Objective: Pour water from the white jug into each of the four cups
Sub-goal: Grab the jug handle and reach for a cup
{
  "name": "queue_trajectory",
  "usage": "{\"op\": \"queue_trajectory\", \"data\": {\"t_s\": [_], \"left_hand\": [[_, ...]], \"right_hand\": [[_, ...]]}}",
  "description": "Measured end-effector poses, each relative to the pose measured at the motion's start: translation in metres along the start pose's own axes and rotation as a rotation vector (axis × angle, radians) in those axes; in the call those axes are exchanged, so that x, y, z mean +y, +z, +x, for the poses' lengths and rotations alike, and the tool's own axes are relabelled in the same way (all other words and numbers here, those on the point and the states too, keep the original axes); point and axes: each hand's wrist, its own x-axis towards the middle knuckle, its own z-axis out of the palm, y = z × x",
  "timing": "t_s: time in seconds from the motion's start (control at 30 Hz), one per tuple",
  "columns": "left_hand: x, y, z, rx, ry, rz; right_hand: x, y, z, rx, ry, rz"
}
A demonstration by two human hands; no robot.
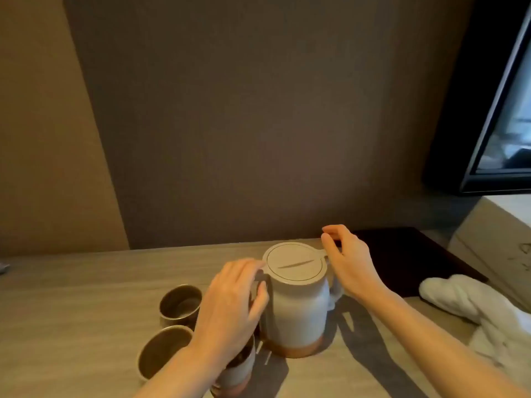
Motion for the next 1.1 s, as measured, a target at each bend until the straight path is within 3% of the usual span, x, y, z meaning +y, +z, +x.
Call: {"op": "queue_trajectory", "data": {"t_s": [0.23,0.5,0.67,1.1], "left_hand": [[0.041,0.038,0.005,-0.131,0.147,0.106],[0.041,0.049,0.009,-0.112,0.189,0.18],[0.033,0.052,0.007,-0.072,0.221,0.154],[0.021,0.033,0.004,-0.137,0.252,0.018]], "right_hand": [[0.032,-0.002,-0.004,-0.052,0.319,0.205],[0.037,-0.001,-0.015,-0.138,0.356,0.604],[0.041,-0.002,-0.023,-0.128,0.342,0.675],[0.023,0.003,-0.044,0.149,0.488,0.858]]}}
